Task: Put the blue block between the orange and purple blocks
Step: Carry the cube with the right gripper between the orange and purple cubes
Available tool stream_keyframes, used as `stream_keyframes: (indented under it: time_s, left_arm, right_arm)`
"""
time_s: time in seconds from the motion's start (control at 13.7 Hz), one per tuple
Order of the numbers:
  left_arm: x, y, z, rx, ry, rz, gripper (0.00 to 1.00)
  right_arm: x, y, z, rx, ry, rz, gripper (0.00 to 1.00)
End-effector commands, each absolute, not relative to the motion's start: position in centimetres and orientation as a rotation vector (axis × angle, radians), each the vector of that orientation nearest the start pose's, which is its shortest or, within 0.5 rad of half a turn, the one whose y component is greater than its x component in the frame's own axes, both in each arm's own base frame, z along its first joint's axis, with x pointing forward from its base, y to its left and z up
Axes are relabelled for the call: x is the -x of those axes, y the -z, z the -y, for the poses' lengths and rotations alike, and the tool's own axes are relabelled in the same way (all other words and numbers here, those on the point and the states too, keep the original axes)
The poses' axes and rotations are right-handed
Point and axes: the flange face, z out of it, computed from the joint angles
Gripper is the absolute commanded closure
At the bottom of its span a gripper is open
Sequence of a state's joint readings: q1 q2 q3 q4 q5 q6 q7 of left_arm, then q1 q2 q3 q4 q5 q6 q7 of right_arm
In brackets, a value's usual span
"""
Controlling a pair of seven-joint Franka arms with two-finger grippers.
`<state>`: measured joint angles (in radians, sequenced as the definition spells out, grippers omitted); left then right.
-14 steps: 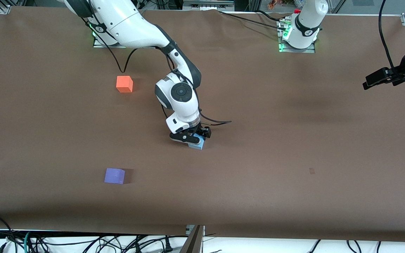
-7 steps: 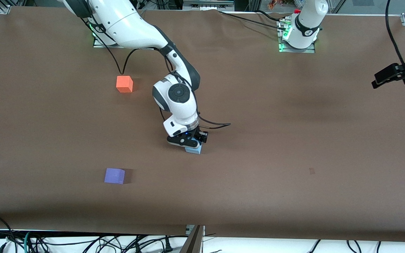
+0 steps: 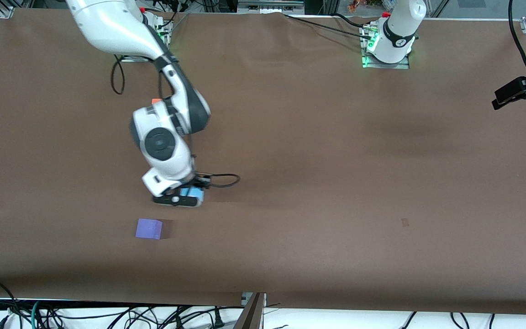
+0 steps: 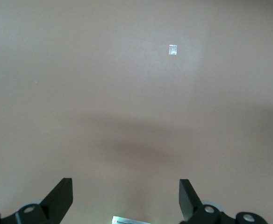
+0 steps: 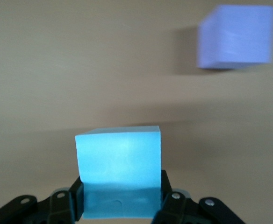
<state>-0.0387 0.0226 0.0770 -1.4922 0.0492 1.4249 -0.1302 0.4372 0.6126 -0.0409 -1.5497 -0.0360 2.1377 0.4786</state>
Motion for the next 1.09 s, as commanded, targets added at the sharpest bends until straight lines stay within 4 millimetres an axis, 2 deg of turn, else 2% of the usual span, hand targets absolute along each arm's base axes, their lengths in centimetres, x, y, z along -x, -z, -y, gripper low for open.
stream_keyframes:
  time_s: [0.0, 0.22, 0.36, 0.51, 0.66, 0.73, 0.8, 0.87, 1.02]
  left_arm:
    - [-55.6, -62.5, -1.5, 3.041, -0.181, 0.199, 0.00]
    - [-55.7, -62.3, -1.7, 3.041, -0.181, 0.201, 0.00]
    - [-55.8, -62.3, -2.2, 3.058, -0.168, 0.216, 0.00]
    - [-56.3, -62.3, -2.7, 3.124, -0.101, 0.221, 0.00]
    - [-56.0, -62.0, -3.7, 3.144, -0.113, 0.123, 0.00]
    - [-55.6, -61.7, -3.6, 3.145, -0.125, 0.113, 0.00]
    - [-55.5, -61.8, -3.8, 3.145, -0.125, 0.118, 0.00]
    - [-55.5, -61.9, -3.8, 3.144, -0.125, 0.125, 0.00]
    - [-55.5, -62.0, -3.8, 3.144, -0.123, 0.127, 0.00]
  right_arm:
    - [-60.8, -28.1, -21.2, 3.173, -0.053, -0.043, 0.89]
    - [-58.8, -25.1, -17.0, 3.164, -0.025, -0.017, 0.89]
    - [-58.3, -24.5, -16.3, 3.166, -0.036, -0.020, 0.89]
    - [-57.9, -23.5, -14.4, 3.171, -0.073, -0.013, 0.89]
    - [-57.6, -22.8, -12.6, 3.158, -0.105, 0.000, 0.87]
    - [-57.5, -22.6, -12.6, 3.151, -0.117, 0.000, 0.68]
    - [-57.6, -22.7, -12.6, 3.150, -0.117, 0.007, 0.16]
    - [-58.1, -23.4, -12.7, 3.148, -0.108, 0.013, 0.00]
    - [-59.8, -26.6, -13.8, 3.142, -0.100, 0.026, 0.00]
